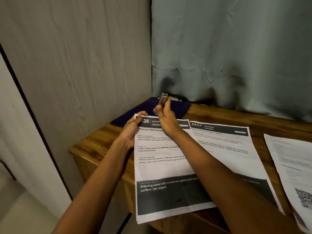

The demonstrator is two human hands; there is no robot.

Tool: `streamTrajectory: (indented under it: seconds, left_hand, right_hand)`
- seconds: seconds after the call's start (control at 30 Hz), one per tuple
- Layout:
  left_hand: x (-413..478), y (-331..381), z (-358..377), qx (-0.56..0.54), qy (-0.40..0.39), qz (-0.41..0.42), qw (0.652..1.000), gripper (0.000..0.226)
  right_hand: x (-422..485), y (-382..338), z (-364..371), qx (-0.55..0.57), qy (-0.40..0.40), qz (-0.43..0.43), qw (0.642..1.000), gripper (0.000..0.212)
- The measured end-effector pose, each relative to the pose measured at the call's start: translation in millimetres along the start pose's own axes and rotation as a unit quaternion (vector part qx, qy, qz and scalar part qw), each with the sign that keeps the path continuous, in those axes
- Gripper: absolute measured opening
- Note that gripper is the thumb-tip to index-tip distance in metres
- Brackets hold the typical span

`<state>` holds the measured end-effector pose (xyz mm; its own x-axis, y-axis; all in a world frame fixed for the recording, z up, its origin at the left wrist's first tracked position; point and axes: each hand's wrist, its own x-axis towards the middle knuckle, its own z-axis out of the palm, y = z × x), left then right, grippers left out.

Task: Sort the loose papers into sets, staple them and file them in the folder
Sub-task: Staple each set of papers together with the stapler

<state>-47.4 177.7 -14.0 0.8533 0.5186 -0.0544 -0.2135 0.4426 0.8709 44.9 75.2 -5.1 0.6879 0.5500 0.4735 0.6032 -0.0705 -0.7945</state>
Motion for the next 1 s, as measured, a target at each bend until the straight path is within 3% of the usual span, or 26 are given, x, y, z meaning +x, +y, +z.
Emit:
streamTrajectory:
  seconds: [0.13,0.27,0.57,0.8,0.9,1.0]
  left_hand:
    - [-6.1,1.5,-1.5,0.024,-0.030,-0.002,0.999,0.018]
    - [-9.7,2.4,-4.4,0.080,-0.037,0.029,0.996,0.020]
    - [-3.8,-1.7,-18.3,0.124,0.075,0.131,0.981,0.016]
    - [4.6,-6.5,-23.6,0.159,0.120,0.185,0.962,0.012]
    - [3.9,-7.4,-24.8,0.155,0.125,0.191,0.961,0.011]
    - [3.5,-8.4,-24.9,0.151,0.129,0.196,0.960,0.012]
  right_hand:
    - [1.2,6.9,6.5,0.005,0.002,-0.015,1.000,0.040]
    - [3.3,14.2,13.0,-0.028,0.000,-0.027,0.999,0.040]
    - [4.8,17.4,13.9,0.025,0.002,-0.020,0.999,0.034]
    - [15.4,11.2,8.1,0.192,-0.002,0.074,0.979,0.010]
    - [22.6,4.2,0.0,0.311,0.019,0.143,0.939,0.017]
    - [26.8,-0.4,-7.6,0.405,-0.011,0.175,0.897,0.016]
